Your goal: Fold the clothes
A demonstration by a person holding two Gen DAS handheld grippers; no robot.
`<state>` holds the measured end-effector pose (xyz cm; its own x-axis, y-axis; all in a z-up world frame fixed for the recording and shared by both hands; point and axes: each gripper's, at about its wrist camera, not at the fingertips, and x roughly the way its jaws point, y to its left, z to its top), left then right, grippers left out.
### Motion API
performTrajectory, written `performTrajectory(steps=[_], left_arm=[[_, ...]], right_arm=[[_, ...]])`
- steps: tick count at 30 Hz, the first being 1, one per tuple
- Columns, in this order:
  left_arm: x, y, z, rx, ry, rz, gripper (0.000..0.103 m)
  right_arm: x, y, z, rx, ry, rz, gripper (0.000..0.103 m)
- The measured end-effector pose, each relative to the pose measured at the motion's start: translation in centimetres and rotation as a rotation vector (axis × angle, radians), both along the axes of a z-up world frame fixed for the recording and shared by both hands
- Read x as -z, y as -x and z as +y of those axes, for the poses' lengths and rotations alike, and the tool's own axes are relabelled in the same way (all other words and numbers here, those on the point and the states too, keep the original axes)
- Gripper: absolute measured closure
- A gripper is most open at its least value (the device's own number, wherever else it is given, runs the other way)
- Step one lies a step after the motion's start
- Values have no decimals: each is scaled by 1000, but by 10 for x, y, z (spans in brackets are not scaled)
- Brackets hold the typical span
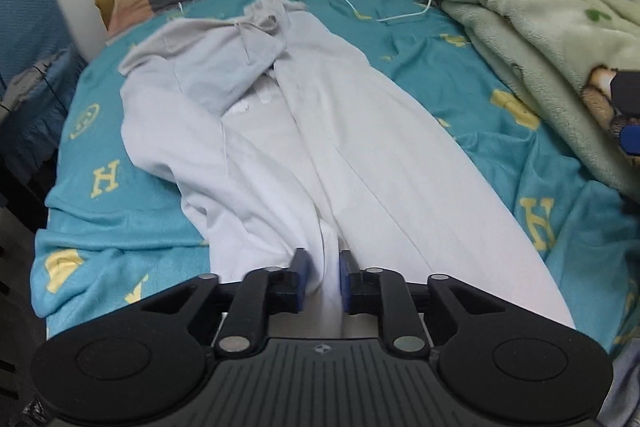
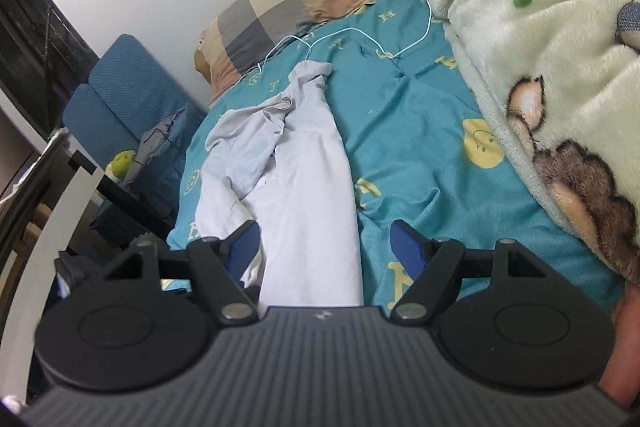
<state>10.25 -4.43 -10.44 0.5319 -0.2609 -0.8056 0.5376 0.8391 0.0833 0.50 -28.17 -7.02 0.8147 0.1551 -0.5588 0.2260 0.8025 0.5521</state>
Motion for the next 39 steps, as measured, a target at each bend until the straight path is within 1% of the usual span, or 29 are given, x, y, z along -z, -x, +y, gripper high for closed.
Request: performTrajectory(steps=[1,2,4,5,7,8,11,13,14,15,16,18,19,20,21,22,23,24,26,27,30,31,33,35,39], left_arm=[[-7,0,8,7,13,8,62],[-15,0,17,4,17,10,45],[-32,-2,38,-12,32,22,29],[-39,-4,51,-17,51,46,25],[-49,-10,76,-13,72,138,23],[-50,-12,86,-1,68,191,23],[-43,-12,109,20,-4,227,23],[-32,-14,122,12,-8,257,23],[-25,-16,125,9,3,292,24],[-18,-18,127,5,16,331,26],[-16,-19,127,11,16,343,31],[-13,-20,126,28,10,359,31],[-11,-21,126,36,7,367,38],[-10,-17,120,55,-16,370,52],[-10,-13,112,75,-42,372,59],[-9,-8,105,96,-67,374,70],[-12,-2,99,102,-92,372,87],[-16,4,94,105,-117,368,94],[-24,15,83,111,-167,360,96],[-31,22,78,114,-177,358,97],[-56,49,55,120,-171,363,97],[-63,58,47,125,-173,351,97],[-71,72,32,138,-155,341,97],[-68,80,20,117,-99,353,96],[-35,85,7,89,-47,391,93]], right_arm=[[1,0,0,-4,-4,3,29],[1,-1,1,-9,-7,5,29],[2,-2,3,-19,-13,7,29],[2,-2,5,-26,-17,8,29],[2,-2,7,-40,-34,7,29],[1,-2,7,-47,-41,4,29],[-1,-2,10,-62,-42,-6,29],[-2,-2,12,-70,-38,-7,29],[-2,-3,12,-73,-36,-5,29],[-1,-3,12,-74,-35,-1,29],[0,-3,12,-75,-34,5,29],[2,-4,12,-76,-32,14,29],[3,-5,12,-75,-30,18,29],[3,-5,12,-76,-31,22,29],[5,-6,13,-78,-31,26,29],[6,-7,13,-79,-32,31,29],[7,-7,13,-81,-33,35,29],[8,-8,14,-83,-33,40,29],[10,-9,14,-86,-32,48,29],[10,-9,14,-86,-30,51,29],[12,-9,13,-83,-37,57,29],[13,-9,13,-81,-41,59,29],[14,-10,11,-77,-44,63,29],[14,-11,10,-76,-43,71,29],[18,-13,7,-93,-28,107,29]])
